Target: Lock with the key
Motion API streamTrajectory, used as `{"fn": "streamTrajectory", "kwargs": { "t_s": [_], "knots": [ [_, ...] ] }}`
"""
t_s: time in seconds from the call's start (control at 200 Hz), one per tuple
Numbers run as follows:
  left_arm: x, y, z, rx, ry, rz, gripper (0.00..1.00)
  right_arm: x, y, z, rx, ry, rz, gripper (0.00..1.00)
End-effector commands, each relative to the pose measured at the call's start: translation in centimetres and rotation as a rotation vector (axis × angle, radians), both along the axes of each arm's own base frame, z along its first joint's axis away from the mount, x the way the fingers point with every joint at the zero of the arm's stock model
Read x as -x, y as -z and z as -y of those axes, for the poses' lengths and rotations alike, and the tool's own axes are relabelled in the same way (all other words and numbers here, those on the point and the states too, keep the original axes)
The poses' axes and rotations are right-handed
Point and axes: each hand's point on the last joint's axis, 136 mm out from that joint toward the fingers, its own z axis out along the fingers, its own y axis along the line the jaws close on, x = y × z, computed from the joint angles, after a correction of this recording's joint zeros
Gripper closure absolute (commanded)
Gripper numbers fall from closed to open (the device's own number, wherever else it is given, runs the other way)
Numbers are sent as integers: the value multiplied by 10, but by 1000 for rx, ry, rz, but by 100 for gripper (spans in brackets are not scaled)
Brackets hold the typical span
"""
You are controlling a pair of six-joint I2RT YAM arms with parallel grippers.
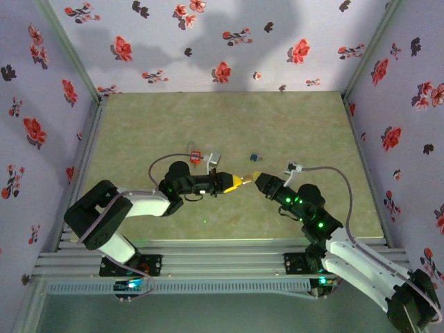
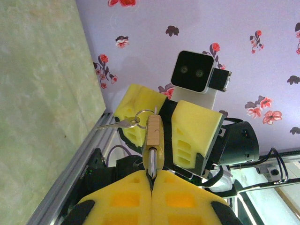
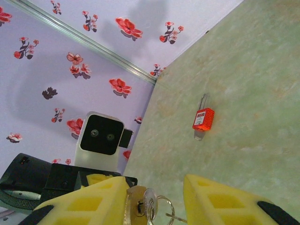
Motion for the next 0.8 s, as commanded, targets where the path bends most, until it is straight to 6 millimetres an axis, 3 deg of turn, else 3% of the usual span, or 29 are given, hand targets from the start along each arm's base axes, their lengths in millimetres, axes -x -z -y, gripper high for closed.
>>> {"fn": "streamTrajectory", "kwargs": {
  "t_s": [0.0, 0.795],
  "knots": [
    [-2, -7, -1, 32, -11, 22, 100, -1, -26, -2, -52, -10, 62, 64],
    [-2, -6, -1, 31, -10, 21, 100, -1, -21, -7, -71, -30, 47, 71]
  ]
}}
